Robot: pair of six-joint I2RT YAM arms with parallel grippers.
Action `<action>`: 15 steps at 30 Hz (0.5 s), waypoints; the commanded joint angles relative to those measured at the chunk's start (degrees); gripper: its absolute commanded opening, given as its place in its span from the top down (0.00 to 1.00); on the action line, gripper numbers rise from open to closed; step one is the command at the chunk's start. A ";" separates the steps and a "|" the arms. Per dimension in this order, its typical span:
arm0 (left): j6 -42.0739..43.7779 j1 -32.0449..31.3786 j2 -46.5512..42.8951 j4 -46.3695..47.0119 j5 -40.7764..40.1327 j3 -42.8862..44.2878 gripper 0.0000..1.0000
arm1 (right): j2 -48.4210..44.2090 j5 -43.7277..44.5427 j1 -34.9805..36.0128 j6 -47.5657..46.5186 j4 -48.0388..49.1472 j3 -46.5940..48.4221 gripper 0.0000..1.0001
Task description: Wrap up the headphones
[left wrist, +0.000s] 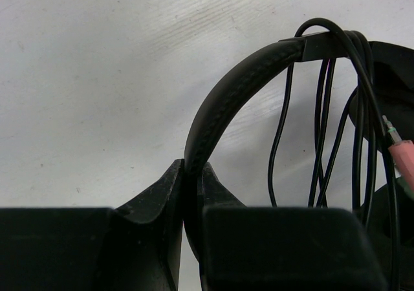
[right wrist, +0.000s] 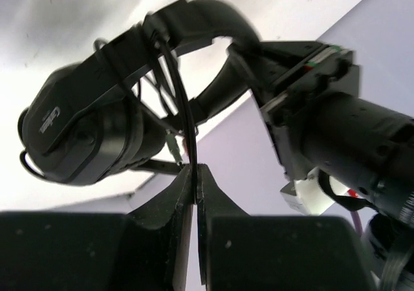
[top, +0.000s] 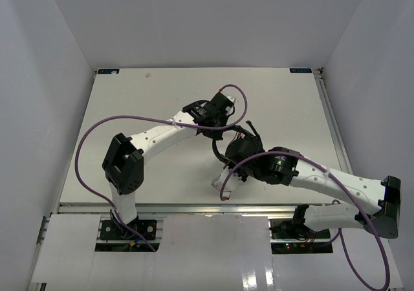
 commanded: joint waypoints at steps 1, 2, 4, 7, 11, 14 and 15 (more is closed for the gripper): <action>-0.24 0.04 -3.20 3.23 3.98 -0.11 1.00 | 0.52 -9.07 0.14 8.42 -2.13 7.20 0.92; -0.48 0.12 -3.37 3.31 3.90 -0.19 1.00 | 0.52 -10.93 -0.18 10.04 -2.62 7.61 0.92; -0.56 0.07 -3.94 3.62 4.05 -0.19 1.00 | 0.33 -12.99 -0.55 11.32 -2.75 8.10 0.92; -0.69 0.04 -5.12 3.97 4.40 -0.74 1.00 | -0.18 -15.60 -2.44 13.54 -2.92 8.21 0.92; -1.32 0.07 -7.50 4.67 3.80 -2.46 1.00 | -1.81 -17.89 -5.20 15.39 -2.92 6.78 0.92; -2.20 0.13 -10.15 5.53 3.55 -4.05 1.00 | -3.32 -19.25 -7.08 16.37 -2.53 5.11 0.92; -2.40 0.13 -10.71 5.63 3.54 -4.51 1.00 | -3.67 -19.76 -7.68 16.62 -2.28 4.71 0.92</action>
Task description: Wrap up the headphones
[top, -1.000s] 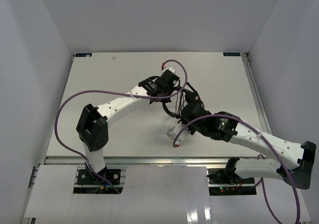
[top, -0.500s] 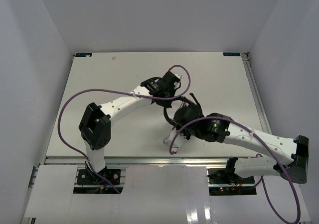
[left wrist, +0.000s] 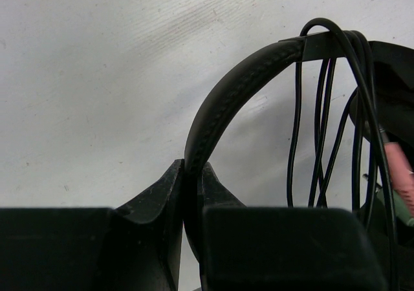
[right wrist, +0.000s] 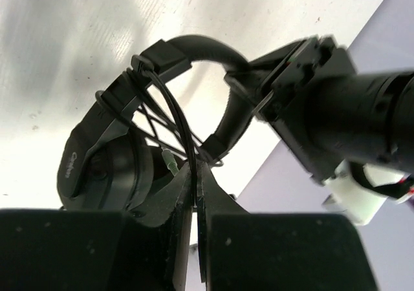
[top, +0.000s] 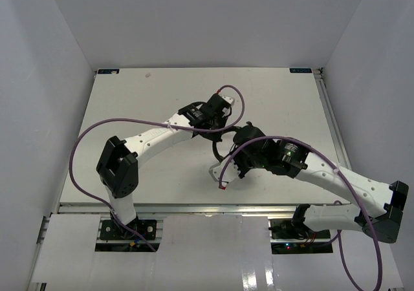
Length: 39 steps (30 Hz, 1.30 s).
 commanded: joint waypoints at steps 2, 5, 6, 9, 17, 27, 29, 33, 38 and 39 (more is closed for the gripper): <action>-2.52 0.13 -8.18 3.80 0.79 -1.84 1.00 | -3.74 -4.91 -3.77 3.69 1.08 -1.36 0.92; -3.25 0.06 -9.47 4.86 1.28 -3.01 1.00 | -4.76 -6.92 -6.12 5.19 2.36 -1.82 0.92; -3.37 0.12 -9.88 5.10 1.40 -3.36 1.00 | -4.88 -7.75 -6.89 5.89 2.94 -1.88 0.92; -3.63 0.07 -10.71 5.39 1.81 -3.57 1.00 | -5.03 -9.97 -8.64 7.67 4.72 -1.95 0.92; -3.92 0.13 -12.61 5.86 2.79 -3.79 1.00 | -3.95 -14.58 -12.81 10.46 7.87 -2.38 0.72; -4.45 0.13 -12.15 3.41 3.66 -4.97 1.00 | -2.38 -19.15 -18.45 11.71 7.24 -1.65 0.41; -4.45 0.21 -12.02 2.77 3.55 -4.87 1.00 | -2.21 -19.98 -18.97 11.46 6.52 -1.08 0.32; -4.28 0.26 -11.96 2.48 3.41 -5.08 1.00 | -0.85 -21.58 -19.84 10.40 4.37 1.71 0.28; -3.93 0.69 -11.99 2.24 4.22 -5.33 1.00 | -0.08 -24.99 -20.91 9.01 0.52 4.78 0.21; -3.92 0.82 -11.92 2.18 4.49 -5.46 1.00 | -0.08 -25.66 -21.04 8.48 0.05 5.45 0.19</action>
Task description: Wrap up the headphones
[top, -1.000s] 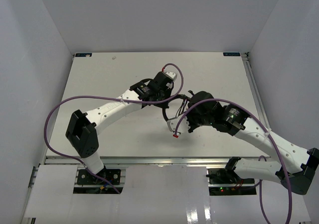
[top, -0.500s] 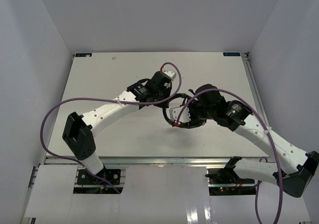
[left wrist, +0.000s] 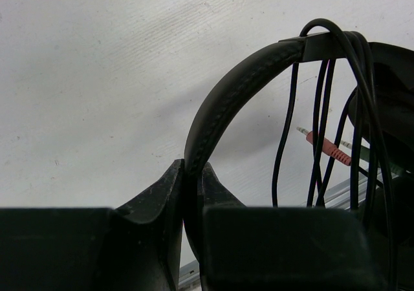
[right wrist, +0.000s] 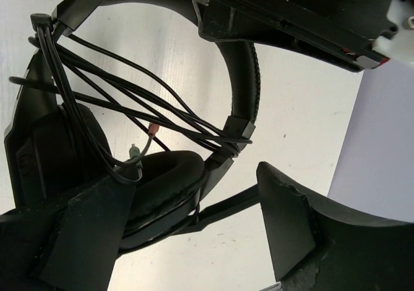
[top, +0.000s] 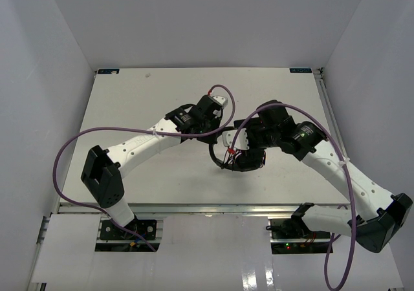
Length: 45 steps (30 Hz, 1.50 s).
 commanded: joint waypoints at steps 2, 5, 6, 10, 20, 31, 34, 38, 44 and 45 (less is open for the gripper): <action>-0.68 1.03 -3.40 1.36 2.62 -0.01 1.00 | -0.12 -5.18 -0.95 -1.82 -4.76 4.97 0.18; -0.68 1.80 -3.40 1.27 3.32 -0.40 1.00 | -0.11 -6.29 -1.18 -2.01 -5.70 6.75 0.16; -0.63 2.05 -3.35 1.27 3.45 -0.60 1.00 | -0.18 -6.50 -1.26 -1.94 -5.97 7.27 0.16; -0.70 4.16 -2.96 1.53 4.45 -1.03 1.00 | -0.72 -6.39 -1.77 -1.87 -6.74 8.89 0.12; -0.30 10.26 -0.24 4.36 3.73 -2.28 1.00 | -3.11 -5.49 -5.71 1.32 -5.83 9.86 0.06; 3.27 14.11 5.48 19.38 -4.68 -11.43 0.93 | -16.20 -4.28 -19.84 20.76 12.38 -9.27 0.07; 3.80 14.72 6.12 23.80 -6.68 -13.16 0.86 | -19.85 -5.05 -22.19 22.70 15.22 -14.69 0.08; 3.98 15.61 6.53 27.54 -8.45 -15.60 0.65 | -24.72 -6.42 -24.13 25.11 16.73 -22.02 0.08; 4.46 16.44 5.55 28.95 -6.68 -17.75 0.10 | -29.41 -9.03 -26.07 29.13 16.50 -28.44 0.10; 4.69 16.48 4.91 28.86 -6.43 -17.94 0.08 | -29.87 -9.29 -26.28 29.77 16.42 -29.17 0.10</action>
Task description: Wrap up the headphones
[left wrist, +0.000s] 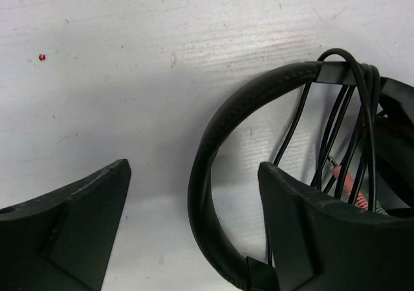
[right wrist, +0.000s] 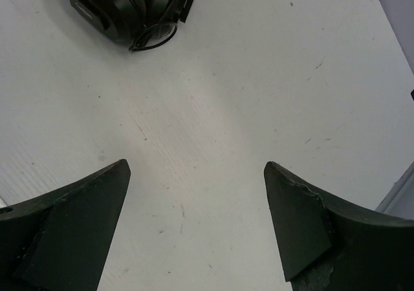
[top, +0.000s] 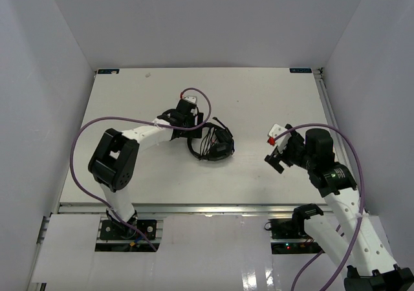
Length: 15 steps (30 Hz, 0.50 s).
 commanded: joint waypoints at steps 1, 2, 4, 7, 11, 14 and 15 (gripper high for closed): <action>0.87 0.64 -4.33 2.89 0.50 -1.29 0.07 | -2.80 -3.08 -1.43 5.21 2.90 -2.82 0.10; 1.08 0.64 -5.49 2.67 1.09 -1.41 0.06 | -3.15 -3.11 -1.70 5.75 2.87 -3.20 0.10; 1.39 0.64 -10.34 2.31 3.28 -1.98 0.05 | -3.79 -2.28 -2.34 7.86 2.88 -3.93 0.10; 1.56 0.64 -18.92 2.05 6.74 -3.66 0.02 | -4.44 0.62 -3.64 11.35 3.43 -4.58 0.10; 0.46 0.54 -32.09 1.54 13.83 -8.55 0.02 | -4.75 5.78 -5.32 16.48 4.82 -5.35 0.10; -2.13 0.46 -45.98 1.70 19.77 -15.86 0.02 | -6.05 8.13 -6.86 18.60 6.20 -5.63 0.10; -2.39 0.46 -49.75 1.69 20.78 -17.19 0.02 | -6.43 8.56 -7.50 19.52 6.59 -5.67 0.10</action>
